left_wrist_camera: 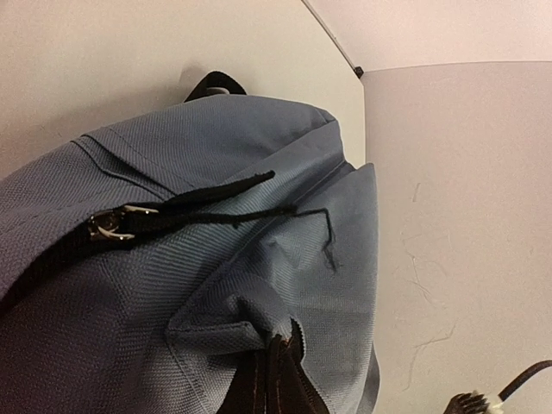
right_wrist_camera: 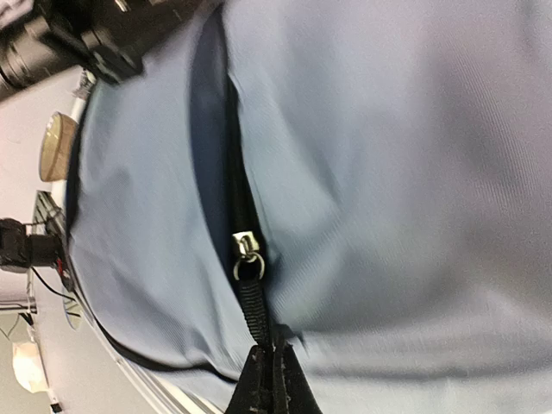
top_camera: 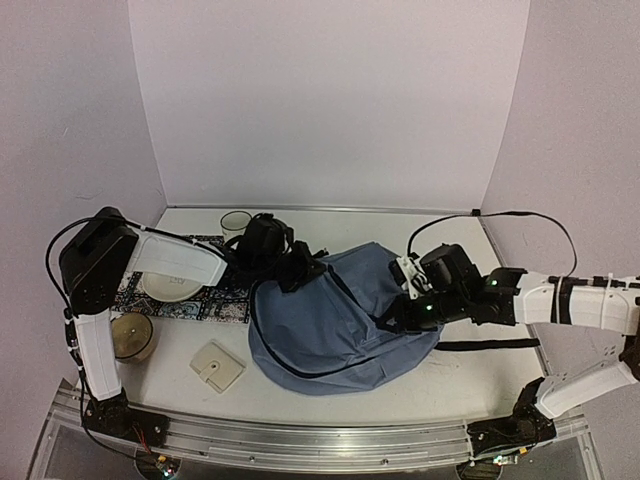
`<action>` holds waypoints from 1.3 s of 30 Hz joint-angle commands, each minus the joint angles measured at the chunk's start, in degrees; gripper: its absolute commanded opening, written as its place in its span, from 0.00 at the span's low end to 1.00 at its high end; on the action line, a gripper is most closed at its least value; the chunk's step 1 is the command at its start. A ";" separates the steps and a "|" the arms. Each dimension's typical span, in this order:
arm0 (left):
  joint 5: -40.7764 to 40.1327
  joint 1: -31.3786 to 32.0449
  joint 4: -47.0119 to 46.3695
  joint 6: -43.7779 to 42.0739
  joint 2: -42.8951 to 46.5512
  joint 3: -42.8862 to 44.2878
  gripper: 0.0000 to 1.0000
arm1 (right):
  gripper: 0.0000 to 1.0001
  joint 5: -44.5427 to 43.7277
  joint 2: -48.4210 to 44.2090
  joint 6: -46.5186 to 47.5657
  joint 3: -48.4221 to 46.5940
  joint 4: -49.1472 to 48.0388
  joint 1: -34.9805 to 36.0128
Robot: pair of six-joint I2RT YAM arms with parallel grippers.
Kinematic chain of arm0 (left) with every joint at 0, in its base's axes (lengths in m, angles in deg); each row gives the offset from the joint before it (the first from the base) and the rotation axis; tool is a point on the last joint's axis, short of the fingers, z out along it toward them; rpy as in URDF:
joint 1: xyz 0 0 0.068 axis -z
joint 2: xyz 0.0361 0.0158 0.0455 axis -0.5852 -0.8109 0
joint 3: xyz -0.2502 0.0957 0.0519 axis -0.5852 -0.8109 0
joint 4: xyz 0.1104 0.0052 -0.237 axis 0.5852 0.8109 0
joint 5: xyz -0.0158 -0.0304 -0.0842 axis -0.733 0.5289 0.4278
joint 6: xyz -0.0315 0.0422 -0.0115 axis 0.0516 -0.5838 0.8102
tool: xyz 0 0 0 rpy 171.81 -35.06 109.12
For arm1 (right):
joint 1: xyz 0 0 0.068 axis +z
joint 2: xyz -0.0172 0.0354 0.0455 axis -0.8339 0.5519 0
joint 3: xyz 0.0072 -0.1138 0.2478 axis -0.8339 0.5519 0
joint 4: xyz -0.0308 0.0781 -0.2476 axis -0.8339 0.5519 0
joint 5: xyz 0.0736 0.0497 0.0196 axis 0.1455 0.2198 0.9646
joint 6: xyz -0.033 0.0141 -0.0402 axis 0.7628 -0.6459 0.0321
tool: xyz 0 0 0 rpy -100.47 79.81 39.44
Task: Pack the student bag
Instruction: Zip the lower front pocket of the student bag.
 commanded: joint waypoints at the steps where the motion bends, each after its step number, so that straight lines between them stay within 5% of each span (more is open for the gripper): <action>1: -6.31 -2.66 -0.02 -0.08 -0.80 3.48 0.00 | 0.00 -0.76 -3.37 -2.26 4.74 4.64 0.33; 10: -6.62 -2.81 0.03 -2.39 -0.98 5.45 0.01 | 0.00 -2.09 -3.67 -2.41 6.99 3.99 0.30; 15: -5.44 -2.76 0.09 -7.26 2.75 3.80 0.13 | 0.03 -3.90 -2.92 0.28 3.01 3.66 0.25; 20: -4.43 -2.72 0.37 -14.51 9.54 0.63 0.39 | 0.19 -5.30 -1.64 2.38 -0.03 4.57 0.33; 24: -3.64 -2.46 3.15 -21.33 15.40 -2.49 0.59 | 0.59 -7.29 -2.67 2.22 -0.41 5.24 0.30; 33: -15.59 -1.02 26.99 -26.69 29.46 -10.68 0.97 | 0.75 -11.49 -4.02 4.40 -2.67 8.24 0.33; 39: -16.70 0.83 34.81 -24.36 35.54 -17.83 0.99 | 0.85 -12.51 -2.41 6.70 -4.35 8.15 0.31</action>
